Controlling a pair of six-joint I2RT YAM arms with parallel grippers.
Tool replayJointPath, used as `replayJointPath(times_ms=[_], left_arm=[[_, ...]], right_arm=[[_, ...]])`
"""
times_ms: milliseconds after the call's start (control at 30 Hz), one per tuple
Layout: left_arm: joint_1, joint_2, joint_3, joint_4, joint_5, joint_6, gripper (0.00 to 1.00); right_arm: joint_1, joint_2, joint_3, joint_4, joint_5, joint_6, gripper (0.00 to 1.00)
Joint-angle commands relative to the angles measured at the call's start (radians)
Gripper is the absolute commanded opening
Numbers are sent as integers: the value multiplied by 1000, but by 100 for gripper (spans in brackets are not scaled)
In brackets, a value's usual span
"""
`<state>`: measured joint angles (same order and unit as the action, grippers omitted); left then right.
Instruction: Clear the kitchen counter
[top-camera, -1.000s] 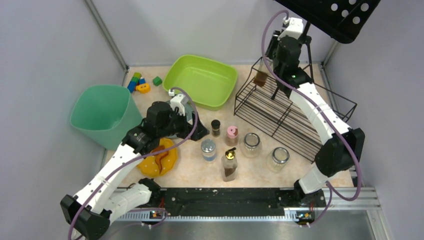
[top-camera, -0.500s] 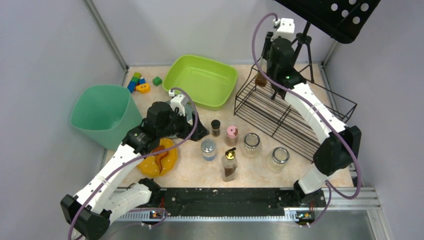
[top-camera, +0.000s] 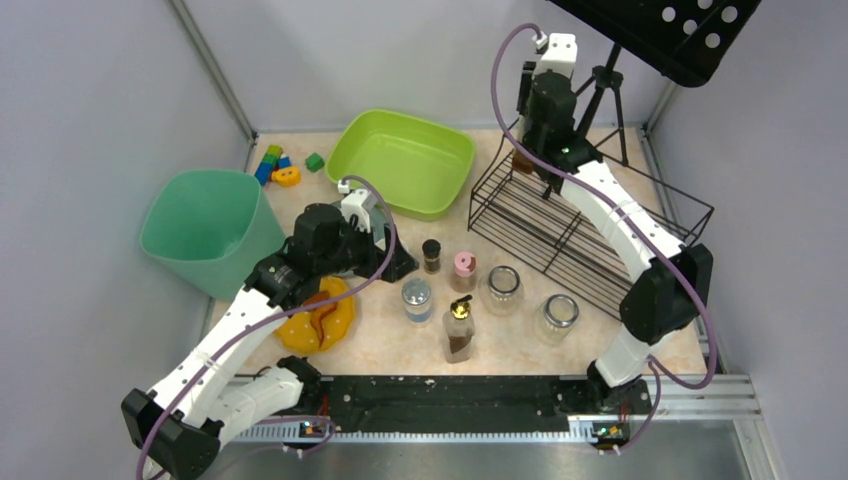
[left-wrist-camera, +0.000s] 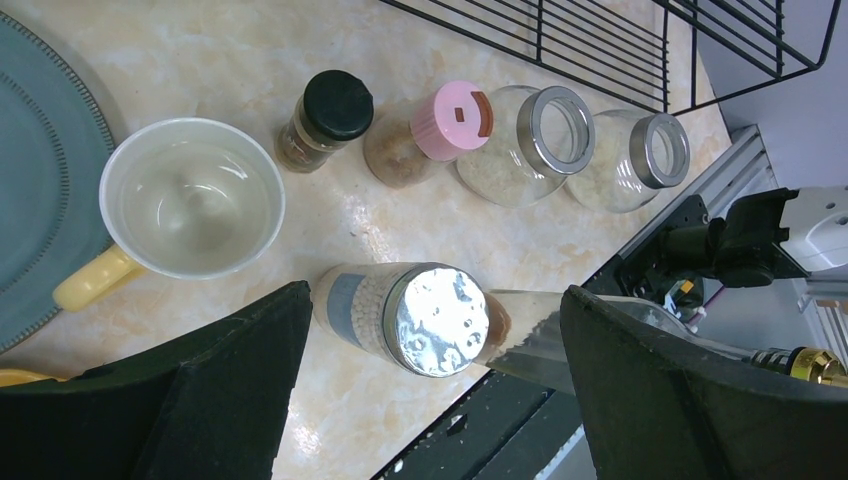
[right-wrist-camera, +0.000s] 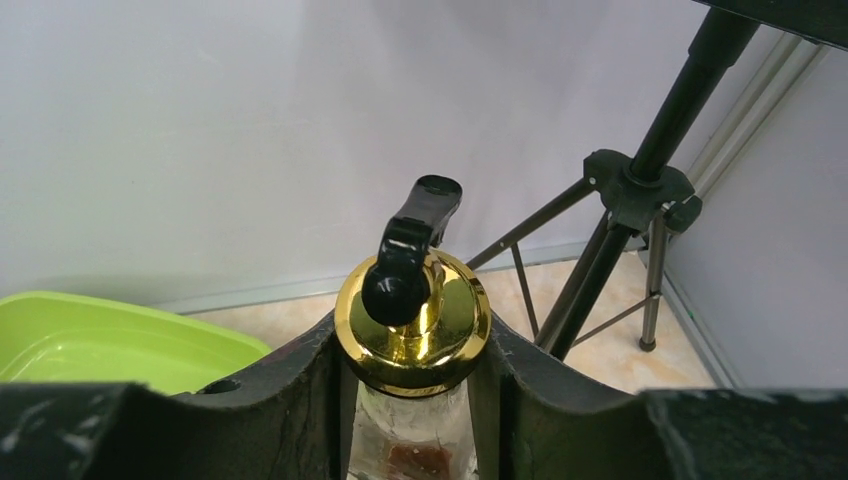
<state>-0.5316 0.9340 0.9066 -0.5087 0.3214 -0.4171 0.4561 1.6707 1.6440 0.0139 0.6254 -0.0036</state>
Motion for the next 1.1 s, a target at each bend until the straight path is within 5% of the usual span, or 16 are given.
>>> replayJointPath(times_ms=[0,433,700,1067], left_arm=[[-1,0,-7,51,8,-1,98],[0,12,-4,52,20,-2,98],[-1,5,-3,50,22,-1,98],[0,-13,1,46,21,-1,98]], right_arm=[[8,-15,58,25,33,-13,43],[7,-95,-11,-8,44,46,75],[17,-250,-98,-141,-23,119,79],[19,-675,-312,-456,-518,137,77]])
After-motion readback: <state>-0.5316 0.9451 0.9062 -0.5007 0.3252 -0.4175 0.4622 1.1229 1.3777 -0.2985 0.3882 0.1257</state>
